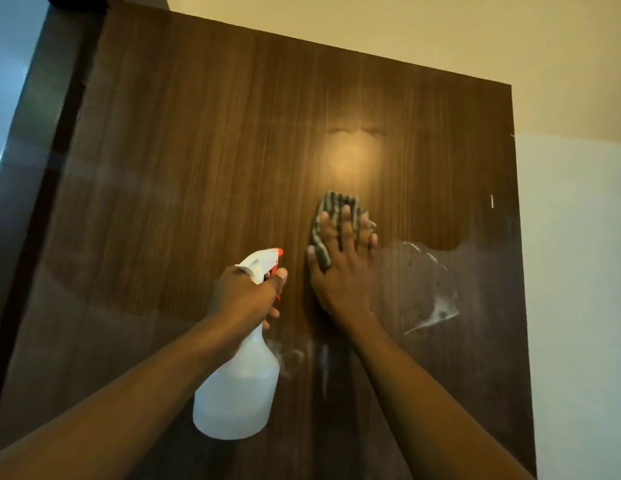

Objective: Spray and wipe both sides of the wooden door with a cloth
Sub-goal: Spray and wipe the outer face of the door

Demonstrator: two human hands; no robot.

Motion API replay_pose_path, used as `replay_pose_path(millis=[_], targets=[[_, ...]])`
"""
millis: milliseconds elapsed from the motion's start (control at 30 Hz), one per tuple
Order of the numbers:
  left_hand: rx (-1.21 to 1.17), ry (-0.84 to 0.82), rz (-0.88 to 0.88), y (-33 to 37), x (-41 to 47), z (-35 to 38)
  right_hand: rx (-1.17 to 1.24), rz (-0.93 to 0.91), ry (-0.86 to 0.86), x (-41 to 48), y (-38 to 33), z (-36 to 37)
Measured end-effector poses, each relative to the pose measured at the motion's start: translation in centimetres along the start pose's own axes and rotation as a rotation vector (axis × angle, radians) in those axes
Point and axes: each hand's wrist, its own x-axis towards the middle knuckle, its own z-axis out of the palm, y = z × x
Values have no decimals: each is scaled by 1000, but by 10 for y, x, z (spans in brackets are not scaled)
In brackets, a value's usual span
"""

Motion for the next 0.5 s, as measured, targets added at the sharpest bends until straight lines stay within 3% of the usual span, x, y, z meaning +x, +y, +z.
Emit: replay_pose_path(millis=[133,233,367,433,500], targets=[[40,28,-13,5,-3,17,-39,-278,-20,-39,1,13],[43,22,-12,6,-8,31,-58,-341,-9,-89,40,14],[9,-6,13,6,-11,45,-98,-74,-13,-90,98,-4],[5,-16,25,7,-12,50,-30,101,0,-60,107,-15],[-8,-37,42,9,-10,55,8,162,2,-24,100,-21]])
